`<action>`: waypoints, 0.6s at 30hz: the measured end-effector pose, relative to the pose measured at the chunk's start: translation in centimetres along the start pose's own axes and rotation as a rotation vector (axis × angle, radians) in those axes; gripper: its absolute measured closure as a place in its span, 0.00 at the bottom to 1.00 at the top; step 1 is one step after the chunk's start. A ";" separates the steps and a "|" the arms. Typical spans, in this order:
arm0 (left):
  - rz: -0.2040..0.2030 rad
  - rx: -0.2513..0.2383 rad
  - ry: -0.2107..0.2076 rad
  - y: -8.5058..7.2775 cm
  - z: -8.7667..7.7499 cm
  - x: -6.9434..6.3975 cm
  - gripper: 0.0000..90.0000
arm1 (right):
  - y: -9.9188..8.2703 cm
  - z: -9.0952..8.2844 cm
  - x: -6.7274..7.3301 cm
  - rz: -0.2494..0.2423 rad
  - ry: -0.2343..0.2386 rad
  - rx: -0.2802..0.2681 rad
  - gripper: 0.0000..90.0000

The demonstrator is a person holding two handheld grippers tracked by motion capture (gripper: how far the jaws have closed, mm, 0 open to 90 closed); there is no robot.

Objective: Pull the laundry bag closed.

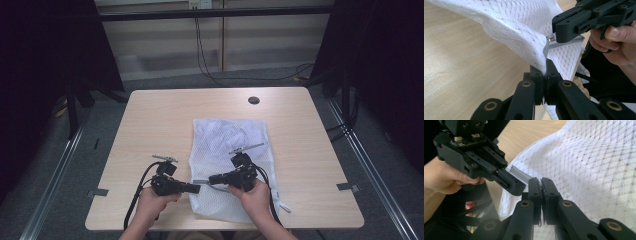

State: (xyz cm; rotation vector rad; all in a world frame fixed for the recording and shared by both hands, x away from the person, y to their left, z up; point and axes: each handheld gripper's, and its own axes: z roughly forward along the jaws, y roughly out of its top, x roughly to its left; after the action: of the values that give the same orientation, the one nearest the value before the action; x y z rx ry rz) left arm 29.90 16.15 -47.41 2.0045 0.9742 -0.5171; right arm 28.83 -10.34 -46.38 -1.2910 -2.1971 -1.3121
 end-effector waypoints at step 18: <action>-0.010 -0.004 0.002 0.0 -0.2 0.1 0.98 | -0.3 -0.5 -0.5 0.006 -0.007 -0.005 0.97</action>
State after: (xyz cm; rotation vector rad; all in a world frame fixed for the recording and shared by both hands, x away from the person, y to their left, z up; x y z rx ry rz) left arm 29.92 16.37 -47.36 1.9982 0.9857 -0.5182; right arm 28.77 -11.07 -46.57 -1.3051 -2.1938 -1.3134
